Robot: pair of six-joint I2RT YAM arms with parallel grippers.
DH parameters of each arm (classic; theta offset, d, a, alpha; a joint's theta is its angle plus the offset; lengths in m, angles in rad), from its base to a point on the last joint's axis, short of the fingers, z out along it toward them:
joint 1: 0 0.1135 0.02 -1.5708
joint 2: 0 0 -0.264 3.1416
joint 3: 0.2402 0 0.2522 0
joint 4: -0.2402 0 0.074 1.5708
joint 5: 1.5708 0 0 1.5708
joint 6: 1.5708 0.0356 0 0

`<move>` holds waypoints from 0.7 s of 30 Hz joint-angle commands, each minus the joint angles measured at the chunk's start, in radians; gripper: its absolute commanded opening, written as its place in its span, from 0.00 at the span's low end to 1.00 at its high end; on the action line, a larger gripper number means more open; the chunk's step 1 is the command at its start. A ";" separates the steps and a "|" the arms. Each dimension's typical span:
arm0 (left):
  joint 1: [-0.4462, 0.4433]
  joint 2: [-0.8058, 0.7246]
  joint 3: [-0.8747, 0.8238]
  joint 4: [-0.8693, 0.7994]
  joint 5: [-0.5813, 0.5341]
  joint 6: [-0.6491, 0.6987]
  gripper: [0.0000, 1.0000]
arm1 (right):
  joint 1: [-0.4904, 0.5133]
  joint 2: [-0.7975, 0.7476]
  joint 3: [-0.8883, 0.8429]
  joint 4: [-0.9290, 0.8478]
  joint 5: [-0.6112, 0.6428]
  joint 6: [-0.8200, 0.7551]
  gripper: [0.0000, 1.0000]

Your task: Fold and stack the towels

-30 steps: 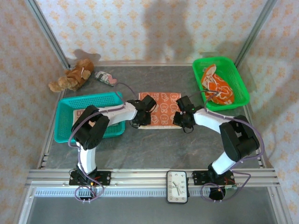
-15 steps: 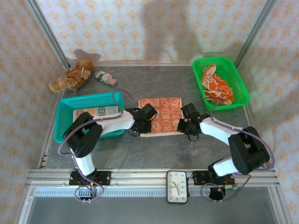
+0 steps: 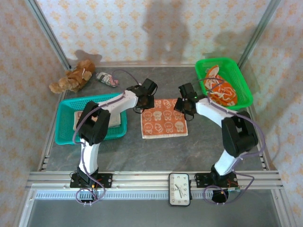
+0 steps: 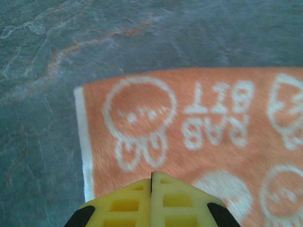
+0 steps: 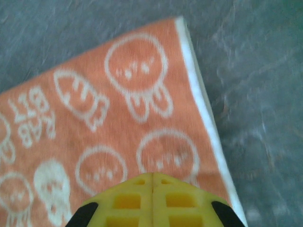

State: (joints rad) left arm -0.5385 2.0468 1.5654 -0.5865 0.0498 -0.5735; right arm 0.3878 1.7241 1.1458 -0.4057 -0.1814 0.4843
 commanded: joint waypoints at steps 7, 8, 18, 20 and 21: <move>0.056 0.112 0.120 -0.069 -0.064 0.034 0.00 | -0.060 0.229 0.260 -0.071 0.041 -0.061 0.00; 0.063 0.120 0.128 -0.077 -0.062 0.060 0.00 | -0.066 0.249 0.282 -0.076 0.037 -0.064 0.00; 0.091 0.187 0.154 -0.093 -0.071 0.094 0.00 | -0.109 0.379 0.347 -0.091 0.018 -0.094 0.00; 0.092 0.199 0.166 -0.103 -0.074 0.102 0.00 | -0.111 0.382 0.350 -0.092 0.014 -0.104 0.00; 0.092 0.203 0.172 -0.110 -0.074 0.107 0.00 | -0.110 0.382 0.354 -0.094 0.008 -0.108 0.00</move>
State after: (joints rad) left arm -0.4492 2.2181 1.7092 -0.6430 0.0093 -0.4957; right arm 0.2844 2.0865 1.4815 -0.4633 -0.1837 0.4019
